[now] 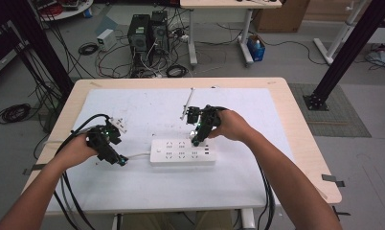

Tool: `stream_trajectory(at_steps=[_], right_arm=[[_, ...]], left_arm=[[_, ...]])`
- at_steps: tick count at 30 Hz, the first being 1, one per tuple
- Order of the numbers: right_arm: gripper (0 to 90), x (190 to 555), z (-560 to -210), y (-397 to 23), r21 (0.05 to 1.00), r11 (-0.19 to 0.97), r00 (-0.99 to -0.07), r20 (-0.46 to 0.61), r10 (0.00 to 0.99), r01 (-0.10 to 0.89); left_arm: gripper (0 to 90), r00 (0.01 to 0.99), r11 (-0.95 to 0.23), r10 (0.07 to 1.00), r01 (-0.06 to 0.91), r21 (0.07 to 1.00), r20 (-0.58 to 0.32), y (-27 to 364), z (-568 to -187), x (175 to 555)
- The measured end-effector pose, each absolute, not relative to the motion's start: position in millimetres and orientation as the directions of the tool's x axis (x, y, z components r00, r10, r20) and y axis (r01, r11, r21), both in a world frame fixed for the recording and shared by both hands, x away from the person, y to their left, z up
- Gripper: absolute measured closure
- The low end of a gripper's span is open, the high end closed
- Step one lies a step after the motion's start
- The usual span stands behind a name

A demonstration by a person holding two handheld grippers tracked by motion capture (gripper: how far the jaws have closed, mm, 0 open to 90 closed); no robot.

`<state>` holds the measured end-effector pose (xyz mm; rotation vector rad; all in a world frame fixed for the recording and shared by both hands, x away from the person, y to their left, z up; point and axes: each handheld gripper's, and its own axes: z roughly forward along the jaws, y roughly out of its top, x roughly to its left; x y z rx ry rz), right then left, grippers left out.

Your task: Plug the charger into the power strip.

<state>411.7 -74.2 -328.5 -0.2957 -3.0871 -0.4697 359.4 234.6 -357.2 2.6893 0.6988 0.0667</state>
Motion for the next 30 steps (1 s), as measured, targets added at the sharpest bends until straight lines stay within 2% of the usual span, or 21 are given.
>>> stream_trajectory(at_steps=[8,15,20,24,27,30], right_arm=[[62.2,419.8,-339.6,-61.2,0.307,0.939,-0.988,0.028,0.151,0.152],[62.3,421.5,-349.8,-59.3,0.316,0.946,-0.997,-0.002,0.078,0.073],[62.2,422.3,-354.9,-64.0,0.292,0.956,-0.999,-0.003,0.042,0.039],[62.2,420.5,-355.7,-59.4,0.242,0.968,-0.998,-0.01,0.069,0.065],[61.9,416.9,-353.7,-53.4,0.153,0.984,-0.995,-0.026,0.096,0.091],[62.2,414.6,-353.4,-47.4,0.08,0.994,-0.996,-0.053,0.073,0.069]], left_arm=[[17.5,0.866,-0.797,0.498,0.481,0.364,-0.054,240.4,-361.6,357.3],[17.4,0.86,-0.792,0.507,0.492,0.361,-0.059,243.6,-364.8,356.2],[17.5,0.857,-0.788,0.512,0.496,0.365,-0.06,245.7,-366.2,356.2],[17.4,0.858,-0.79,0.51,0.494,0.362,-0.057,245.3,-366.4,356.0],[17.4,0.852,-0.781,0.52,0.503,0.371,-0.061,244.0,-367.8,355.7],[17.5,0.854,-0.781,0.517,0.5,0.374,-0.061,242.8,-367.4,355.8]])
